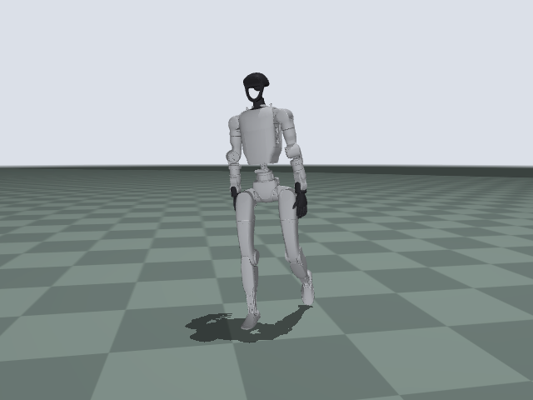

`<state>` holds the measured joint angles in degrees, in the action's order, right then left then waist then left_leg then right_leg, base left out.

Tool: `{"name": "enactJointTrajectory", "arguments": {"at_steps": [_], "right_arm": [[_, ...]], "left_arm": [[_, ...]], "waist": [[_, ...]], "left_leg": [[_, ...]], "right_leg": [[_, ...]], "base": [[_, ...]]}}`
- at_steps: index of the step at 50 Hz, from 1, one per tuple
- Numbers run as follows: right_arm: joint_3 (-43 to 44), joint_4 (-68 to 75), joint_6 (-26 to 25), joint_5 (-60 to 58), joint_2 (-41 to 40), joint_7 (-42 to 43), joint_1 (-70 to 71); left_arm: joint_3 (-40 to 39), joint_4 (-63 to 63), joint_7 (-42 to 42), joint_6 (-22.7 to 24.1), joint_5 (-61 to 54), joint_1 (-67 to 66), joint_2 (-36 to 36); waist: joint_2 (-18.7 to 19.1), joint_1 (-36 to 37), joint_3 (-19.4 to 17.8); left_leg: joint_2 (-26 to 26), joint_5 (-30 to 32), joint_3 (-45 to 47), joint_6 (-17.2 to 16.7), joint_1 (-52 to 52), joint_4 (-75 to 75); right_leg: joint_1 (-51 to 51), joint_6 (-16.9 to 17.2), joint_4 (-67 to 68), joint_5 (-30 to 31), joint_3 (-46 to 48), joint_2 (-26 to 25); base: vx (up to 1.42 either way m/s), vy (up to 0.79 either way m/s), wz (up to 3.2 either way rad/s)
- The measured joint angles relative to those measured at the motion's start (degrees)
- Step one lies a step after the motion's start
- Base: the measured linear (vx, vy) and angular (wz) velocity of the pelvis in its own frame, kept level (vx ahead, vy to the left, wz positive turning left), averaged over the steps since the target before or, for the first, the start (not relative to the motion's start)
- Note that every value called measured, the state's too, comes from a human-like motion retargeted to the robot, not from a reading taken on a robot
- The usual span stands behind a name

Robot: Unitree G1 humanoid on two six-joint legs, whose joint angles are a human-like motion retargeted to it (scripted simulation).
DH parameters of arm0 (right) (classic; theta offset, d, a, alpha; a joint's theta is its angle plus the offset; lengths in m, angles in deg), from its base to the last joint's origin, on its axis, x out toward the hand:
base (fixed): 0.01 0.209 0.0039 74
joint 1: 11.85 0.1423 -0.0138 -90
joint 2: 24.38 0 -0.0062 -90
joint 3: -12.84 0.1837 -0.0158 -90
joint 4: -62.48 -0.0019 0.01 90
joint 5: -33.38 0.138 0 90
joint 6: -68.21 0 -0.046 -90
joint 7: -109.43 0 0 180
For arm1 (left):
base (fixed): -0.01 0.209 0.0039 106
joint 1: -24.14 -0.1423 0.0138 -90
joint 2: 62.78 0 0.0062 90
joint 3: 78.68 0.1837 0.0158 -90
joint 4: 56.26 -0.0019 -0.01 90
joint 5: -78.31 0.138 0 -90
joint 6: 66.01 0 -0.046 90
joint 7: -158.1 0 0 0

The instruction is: Walk run

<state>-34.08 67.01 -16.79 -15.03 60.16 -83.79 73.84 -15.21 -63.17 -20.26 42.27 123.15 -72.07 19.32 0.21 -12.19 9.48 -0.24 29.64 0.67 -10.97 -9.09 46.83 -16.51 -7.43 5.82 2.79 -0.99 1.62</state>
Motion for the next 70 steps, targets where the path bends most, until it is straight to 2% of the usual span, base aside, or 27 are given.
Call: {"name": "enactJointTrajectory", "arguments": {"at_steps": [4, 8, 10, 13, 15, 17, 20, 22, 25, 26, 28, 30, 33, 35, 38, 42, 48, 53, 55, 57, 58, 61, 62, 63, 65, 67, 70], "right_arm": [[-1.36, -6.03, 1.61, 6.63, 0.43, -1.38, 5.85], [-4.10, -12.82, 5.53, 10.24, 0.51, -0.45, 9.41], [-4.98, -15.20, 7.49, 10.23, 1.03, 0.26, 10.77], [-5.80, -17.21, 9.22, 9.07, 2.23, 1.53, 12.21], [-6.09, -17.56, 9.90, 8.25, 2.92, 2.31, 12.48], [-5.87, -16.88, 10.25, 7.54, 3.19, 3.12, 12.24], [-5.09, -14.84, 10.02, 6.90, 2.58, 3.97, 10.82], [-4.40, -12.18, 9.63, 6.42, 2.02, 3.67, 9.36], [-3.99, -6.97, 7.13, 4.19, 1.18, 2.14, 6.07], [-3.53, -5.12, 5.40, 2.56, 0.75, 1.92, 4.84], [-3.71, -1.71, 2.16, -0.18, -0.16, 1.94, 2.45], [-5.81, 1.49, -0.30, -1.65, -1.17, 2.47, 0.48], [-9.15, 2.87, -1.06, -0.73, -2.54, 0.79, -1.60], [-9.30, 2.87, -1.25, -1.80, -3.90, -0.63, -2.80], [-7.94, 2.87, -0.02, -3.15, -5.47, -0.13, -5.16], [-6.98, 2.87, 2.33, -0.42, -6.24, 2.57, -8.33], [-5.44, 2.87, -0.27, 5.41, -7.21, 6.15, -10.68], [-4.33, 2.87, 0.94, 7.97, -8.26, 9.87, -9.72], [-4.18, 2.87, 1.64, 8.34, -8.40, 9.55, -8.90], [-3.08, 2.87, 1.63, 7.15, -8.11, 8.08, -7.97], [-2.04, 2.87, 1.58, 5.87, -7.70, 6.99, -7.58], [-0.58, 2.87, 1.47, 3.27, -5.91, 2.91, -7.17], [-0.34, 2.87, 0.84, 3.02, -4.90, 1.52, -6.71], [-0.05, 2.87, -0.26, 3.07, -3.56, 0.41, -5.62], [0.35, 2.87, -2.01, 2.49, -1.90, -0.61, -3.15], [-0.63, 2.12, -1.01, 3.01, -1.30, -0.41, -1.17], [-2.12, -1.77, 1.63, 4.23, -1.90, 0.55, 0.91]], "left_arm": [[-3.60, -0.49, -1.28, -3.07, 4.18, -4.98, -0.93], [-6.04, -0.49, -3.68, -5.81, 6.29, -9.91, -1.55], [-7.33, -0.49, -5.00, -7.09, 7.33, -11.86, -1.73], [-9.37, -0.49, -6.25, -8.75, 8.24, -13.60, -2.39], [-10.37, -0.49, -6.48, -9.03, 8.06, -14.33, -2.86], [-11.40, -0.49, -6.68, -8.82, 7.75, -14.50, -3.13], [-12.22, -0.49, -7.09, -8.17, 6.89, -14.07, -2.93], [-12.10, -0.49, -7.16, -8.28, 6.05, -12.74, -2.28], [-12.60, -0.49, -5.91, -8.10, 5.43, -11.22, -1.46], [-12.47, -0.49, -5.75, -7.94, 4.88, -10.79, -1.07], [-12.25, -0.49, -5.75, -7.75, 3.20, -9.81, -0.45], [-12.01, -0.49, -6.73, -8.25, 0.45, -8.22, 0.51], [-9.11, -0.49, -8.76, -9.77, -3.17, -2.76, 2.95], [-7.31, -0.49, -8.98, -10.18, -4.27, 1.49, 4.49], [-5.32, 2.34, -7.83, -8.92, -3.69, 6.80, 5.04], [-2.55, 9.58, -6.97, -4.77, -3.67, 11.91, 5.00], [-0.40, 16.36, -3.20, 0.22, -6.44, 17.92, 8.05], [-2.28, 15.31, 1.00, 0.52, -8.20, 19.90, 8.29], [-2.40, 13.52, 0.80, 0.64, -9.06, 19.71, 7.83], [-2.27, 10.76, -0.48, 0.37, -8.65, 18.72, 7.05], [-2.18, 9.01, -1.49, -0.06, -7.91, 18.01, 6.58], [-1.12, 3.68, -6.16, -3.30, -3.47, 14.20, 5.10], [-0.49, 2.16, -7.35, -4.73, -1.43, 12.75, 4.40], [0.47, 0.96, -7.52, -5.97, 0.43, 11.39, 3.55], [2.13, -0.49, -5.40, -7.65, 3.25, 7.96, 2.87], [2.55, -0.49, -3.18, -9.23, 5.99, 3.37, 2.09], [0.16, -0.49, -1.64, -11.37, 11.62, -3.62, 0.69]], "waist": [[-1.61, 1.25, -1.73], [-4.25, 6.80, -2.79], [-4.17, 8.39, -3.38], [-3.44, 9.91, -4.09], [-3.38, 10.78, -4.14], [-3.61, 11.29, -3.74], [-3.78, 11.54, -3.93], [-4.23, 13.25, -4.19], [-6.48, 16.76, -3.25], [-7.33, 18.19, -2.76], [-9.08, 18.91, -1.63], [-9.12, 16.43, -0.87], [-6.72, 13.17, -2.10], [-4.34, 13.06, -2.19], [-2.17, 11.64, -2.59], [0.74, 5.79, -2.89], [-0.79, 1.00, -3.65], [1.07, -0.72, -3.23], [2.11, -1.70, -3.15], [3.60, -3.73, -2.67], [4.29, -5.24, -2.43], [6.05, -5.09, -0.26], [6.02, -4.49, 0.61], [5.22, -4.85, 1.00], [2.43, -3.75, 1.51], [0.09, -3.45, 2.04], [-1.28, -2.31, 1.65]], "left_leg": [[1.80, -12.05, 3.50, 6.63, -9.28, 6.39], [-2.16, -22.62, 2.91, 8.57, -16.92, -2.09], [-2.24, -24.29, 2.74, 9.02, -18.83, -11.57], [-0.43, -25.06, 6.94, 15.03, -21.03, -26.74], [-1.81, -28.20, 8.56, 17.16, -22.04, -35.98], [-5.19, -30.44, 6.03, 15.10, -22.87, -44.14], [-5.93, -31.82, 7.68, 9.91, -23.64, -46.40], [-5.40, -31.96, 7.47, 11.15, -24.05, -41.97], [-4.75, -28.87, 8.89, 14.35, -22.48, -39.35], [-5.87, -26.38, 5.47, 15.38, -21.70, -39.76], [-7.76, -25.53, 1.43, 18.87, -20.97, -38.63], [-7.89, -28.43, -1.42, 19.03, -21.36, -34.62], [-4.31, -32.90, 2.71, 18.91, -16.64, -32.70], [-2.14, -34.91, 0.63, 18.32, -13.53, -33.60], [-0.18, -35.63, 2.66, 17.60, -8.56, -36.22], [-0.24, -36.67, 2.07, 16.75, -2.39, -40.27], [-3.82, -40.56, 4.25, 15.16, 6.69, -43.87], [-2.42, -42.72, 6.52, 11.76, 11.00, -43.42], [-1.64, -42.31, 6.43, 9.96, 12.25, -42.12], [-0.17, -39.55, 5.15, 7.00, 12.86, -40.09], [0.55, -37.09, 4.12, 5.15, 13.18, -38.82], [2.37, -22.32, 3.02, -2.26, 12.59, -33.06], [1.14, -16.09, 2.04, -4.03, 11.04, -29.58], [-1.92, -10.75, 1.30, -4.03, 8.35, -24.42], [-6.07, -3.60, 2.60, -4.03, 3.62, -13.32], [-7.14, -1.71, 0.80, -4.03, -0.21, -5.18], [-0.98, -11.41, -0.53, -2.73, -6.49, 4.56]], "right_leg": [[4.64, -1.30, -1.34, -1.23, -0.04, -1.80], [9.01, -2.54, -2.83, -2.22, -3.75, -3.95], [11.18, -3.34, -3.18, -3.18, -4.48, -5.81], [14.19, -4.77, -3.12, -5.02, -6.67, -8.77], [16.12, -5.48, -3.23, -6.00, -7.02, -9.78], [17.81, -6.00, -3.43, -6.76, -6.44, -10.32], [20.38, -6.33, -2.60, -7.51, -5.69, -11.52], [21.67, -5.78, -1.39, -6.30, -6.09, -12.20], [23.24, -2.78, 0.78, -0.73, -4.31, -10.47], [23.35, -0.68, 2.37, 2.98, -3.83, -9.49], [22.86, 5.10, 6.60, 12.27, -3.47, -7.63], [20.35, 12.14, 14.64, 21.45, -5.46, -9.13], [13.47, 19.73, 32.33, 26.97, -5.08, -13.81], [9.32, 17.76, 36.45, 24.26, -3.31, -14.97], [2.54, 11.63, 39.82, 14.12, -0.91, -13.07], [-4.76, 10.13, 32.36, 4.31, 0.32, -9.99], [-9.94, 9.23, 7.19, 3.70, 0.45, -2.92], [-12.42, 7.92, -10.28, 3.73, 7.14, -1.90], [-11.75, 3.76, -9.53, 4.84, 12.05, -1.46], [-11.43, -0.85, -5.51, 5.21, 17.69, -0.20], [-10.94, -0.27, -4.91, 8.29, 19.09, 0.71], [-8.74, -3.20, -3.21, 7.65, 15.60, -0.79], [-8.36, -2.97, -2.13, 6.18, 14.25, 0.27], [-8.40, -1.70, -0.76, 5.19, 12.89, 3.51], [-7.17, -1.80, 0.39, 3.25, 9.16, 5.01], [-4.38, -3.30, -0.42, 1.83, 6.45, 3.47], [0.63, -6.78, -2.64, 0.95, 4.05, -2.56]], "base": [[0.59, -0.47, -0.57], [0.62, -0.39, -1.48], [0.64, -0.33, -0.91], [0.68, -0.26, -0.62], [0.72, -0.22, -0.45], [0.69, -0.19, -0.19], [0.84, -0.18, -0.11], [0.86, -0.18, -0.55], [0.99, -0.17, -1.02], [1.02, -0.14, -1.25], [1.05, -0.14, -0.87], [0.94, -0.17, -0.13], [0.74, -0.24, 0.12], [0.65, -0.21, -0.61], [0.67, -0.12, -0.28], [0.71, -0.12, 0.56], [0.62, -0.17, -0.03], [0.71, -0.28, -0.20], [0.66, -0.26, 0.15], [0.70, -0.28, 0.78], [0.96, -0.49, 0.88], [0.96, -0.46, 0.01], [0.77, -0.01, -0.36], [0.77, 0.06, -0.29], [0.74, -0.12, -0.86], [0.75, -0.63, -1.26], [0.71, -0.83, -1.52]]}}
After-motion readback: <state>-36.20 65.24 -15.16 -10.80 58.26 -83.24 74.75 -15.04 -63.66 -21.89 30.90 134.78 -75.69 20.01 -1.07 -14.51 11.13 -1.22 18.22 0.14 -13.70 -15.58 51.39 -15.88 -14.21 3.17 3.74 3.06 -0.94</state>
